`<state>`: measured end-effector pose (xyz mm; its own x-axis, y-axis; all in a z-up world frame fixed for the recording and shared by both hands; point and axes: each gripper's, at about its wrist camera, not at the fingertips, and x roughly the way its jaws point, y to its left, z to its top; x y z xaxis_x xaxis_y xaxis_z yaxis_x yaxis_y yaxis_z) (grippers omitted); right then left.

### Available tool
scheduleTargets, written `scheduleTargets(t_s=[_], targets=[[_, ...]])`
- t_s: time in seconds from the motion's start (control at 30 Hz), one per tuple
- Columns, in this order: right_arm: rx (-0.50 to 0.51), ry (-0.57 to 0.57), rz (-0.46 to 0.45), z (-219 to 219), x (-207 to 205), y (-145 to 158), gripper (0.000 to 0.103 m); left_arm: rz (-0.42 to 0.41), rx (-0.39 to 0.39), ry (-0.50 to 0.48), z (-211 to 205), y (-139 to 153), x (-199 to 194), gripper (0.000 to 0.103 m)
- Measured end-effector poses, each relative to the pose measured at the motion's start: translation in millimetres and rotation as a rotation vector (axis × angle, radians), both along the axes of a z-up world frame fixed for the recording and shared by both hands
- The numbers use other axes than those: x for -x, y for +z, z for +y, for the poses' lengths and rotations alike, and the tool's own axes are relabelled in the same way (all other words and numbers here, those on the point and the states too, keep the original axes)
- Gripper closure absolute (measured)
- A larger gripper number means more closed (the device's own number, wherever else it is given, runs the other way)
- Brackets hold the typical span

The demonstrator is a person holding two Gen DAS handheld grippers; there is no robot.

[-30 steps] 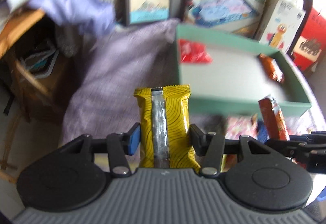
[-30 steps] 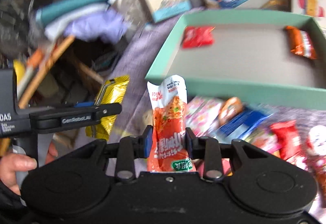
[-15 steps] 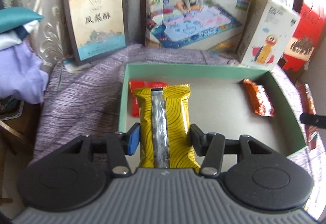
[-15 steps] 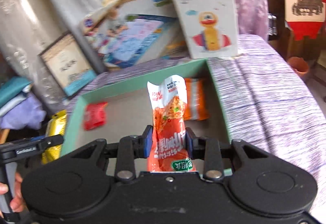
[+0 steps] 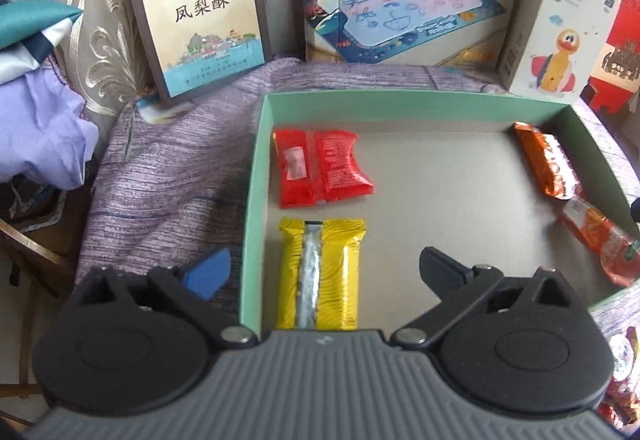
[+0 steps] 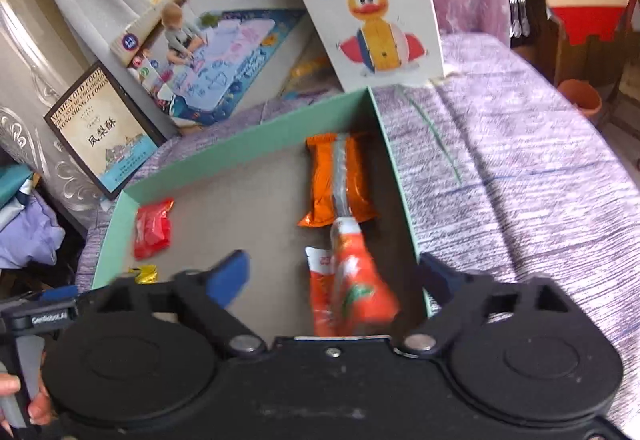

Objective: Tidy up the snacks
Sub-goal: 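Place the yellow bar in the box with the left tool while the right tool places the spicy strip bag, then grasp the yellow-green strip with the left tool while the right tool grasps the spicy snack bag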

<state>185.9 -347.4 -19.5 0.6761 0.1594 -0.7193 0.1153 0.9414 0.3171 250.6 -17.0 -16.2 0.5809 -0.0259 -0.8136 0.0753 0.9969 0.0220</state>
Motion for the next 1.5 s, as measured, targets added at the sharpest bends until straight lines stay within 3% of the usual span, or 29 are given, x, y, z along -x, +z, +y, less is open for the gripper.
scheduleTargets(t_s=[0.13,0.63,0.77,0.9,1.07,1.27,1.43,1.5], targets=[[0.023,0.024,-0.020,8.4,12.1,12.9,0.000,0.006,0.040,-0.004,-3.6,7.0,13.1,0.000],[0.040,0.079,-0.092,26.9,82.9,40.9,0.000,-0.034,0.053,-0.042,-5.9,31.5,79.6,0.000],[0.082,0.100,-0.112,26.7,105.4,32.3,0.000,-0.014,0.048,-0.037,1.5,22.1,96.8,0.000],[0.070,0.097,-0.032,21.8,118.2,16.9,0.000,0.030,0.041,-0.029,10.9,3.3,114.7,0.000],[0.047,0.014,0.018,1.7,133.2,-1.3,0.000,0.072,0.036,-0.029,19.2,-20.4,136.1,0.000],[0.059,-0.005,0.058,-12.9,140.9,-22.1,0.014,0.108,0.079,-0.045,18.8,-40.1,145.6,0.023],[0.074,0.013,0.077,-8.1,139.3,-40.8,0.015,0.107,0.111,-0.088,11.3,-42.3,146.2,0.044],[0.075,0.031,0.093,-5.3,140.9,-48.8,0.015,0.118,0.121,-0.107,8.8,-43.4,146.5,0.047]])
